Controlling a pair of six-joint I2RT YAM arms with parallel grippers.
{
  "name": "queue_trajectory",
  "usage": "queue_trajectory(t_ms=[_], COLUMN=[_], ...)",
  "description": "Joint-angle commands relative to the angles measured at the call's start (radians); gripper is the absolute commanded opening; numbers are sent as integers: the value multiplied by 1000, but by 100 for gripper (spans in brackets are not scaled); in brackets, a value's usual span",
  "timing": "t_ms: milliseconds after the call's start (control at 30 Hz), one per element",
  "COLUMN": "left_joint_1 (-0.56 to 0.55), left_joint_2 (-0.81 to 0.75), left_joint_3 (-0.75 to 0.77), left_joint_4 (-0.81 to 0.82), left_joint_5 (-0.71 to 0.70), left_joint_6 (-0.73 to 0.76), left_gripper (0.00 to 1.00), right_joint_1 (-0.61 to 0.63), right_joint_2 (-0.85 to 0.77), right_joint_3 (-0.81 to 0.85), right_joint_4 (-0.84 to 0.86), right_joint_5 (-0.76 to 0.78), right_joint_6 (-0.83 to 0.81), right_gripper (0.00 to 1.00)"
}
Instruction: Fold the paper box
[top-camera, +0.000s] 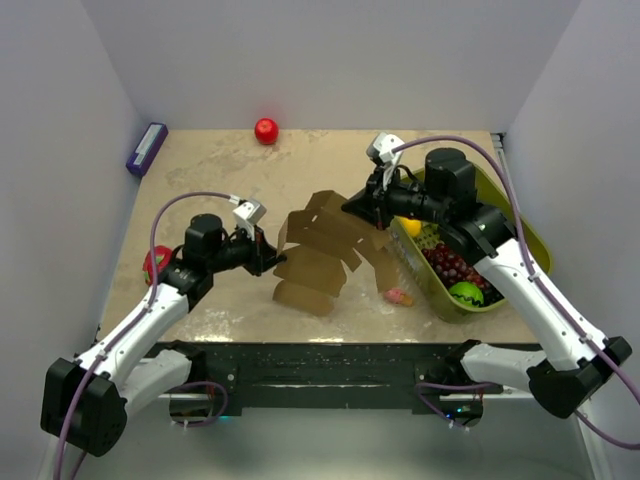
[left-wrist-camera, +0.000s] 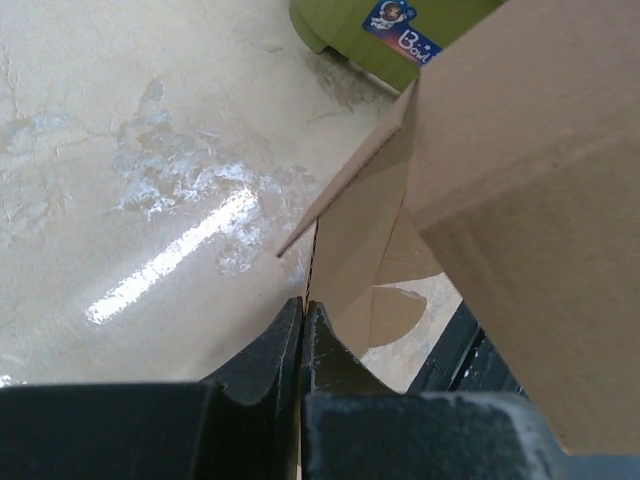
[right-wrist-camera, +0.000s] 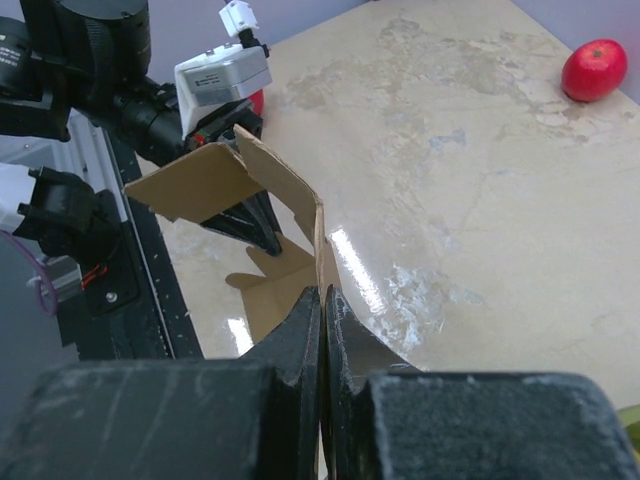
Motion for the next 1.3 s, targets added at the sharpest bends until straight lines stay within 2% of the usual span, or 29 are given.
queue_trajectory(t_ms=[0, 100, 233, 367, 400, 467, 500, 600, 633, 733, 867, 933, 1033, 1167, 1267], left_joint_1=[-1, -1, -1, -1, -3, -3, -3, -4, -3, -3, -9, -21, -67, -188, -218], left_joint_2=[-22, -5, 9, 0, -2, -10, -26, -85, -98, -145, -146, -106, -77, -73, -2], left_joint_3=[-13, -46, -122, -192, -198, -192, -183, -134, -122, -85, -70, -63, -62, -76, -76], left_joint_4=[31, 54, 175, 223, 221, 180, 157, 71, 21, 4, 48, 89, 143, 232, 297], left_joint_5=[8, 46, 116, 93, 85, 41, 21, -76, -97, -128, -133, -136, -154, -190, -191], left_joint_6=[-64, -160, -297, -320, -321, -308, -297, -257, -245, -220, -194, -191, -193, -199, -208], left_gripper=[0, 0, 0, 0, 19, 39, 55, 68, 69, 68, 67, 63, 60, 59, 60], right_joint_1=[-2, -1, 10, 16, 16, 18, 18, 18, 18, 19, 18, 18, 19, 18, 19], right_joint_2=[27, 55, 110, 124, 124, 127, 131, 145, 151, 153, 145, 144, 141, 145, 147], right_joint_3=[-19, -58, -114, -203, -213, -229, -230, -233, -232, -235, -235, -235, -237, -232, -227], right_joint_4=[54, 83, 109, 163, 178, 183, 178, 167, 164, 167, 166, 163, 160, 155, 147], right_joint_5=[78, 120, 182, 229, 225, 219, 222, 236, 239, 236, 228, 231, 236, 228, 225], right_joint_6=[-24, -39, -55, -61, -61, -64, -66, -78, -79, -79, -79, -81, -82, -81, -87], right_gripper=[0, 0, 0, 0, 0, 0, 0, 0, 0, 0, 0, 0, 0, 0, 0])
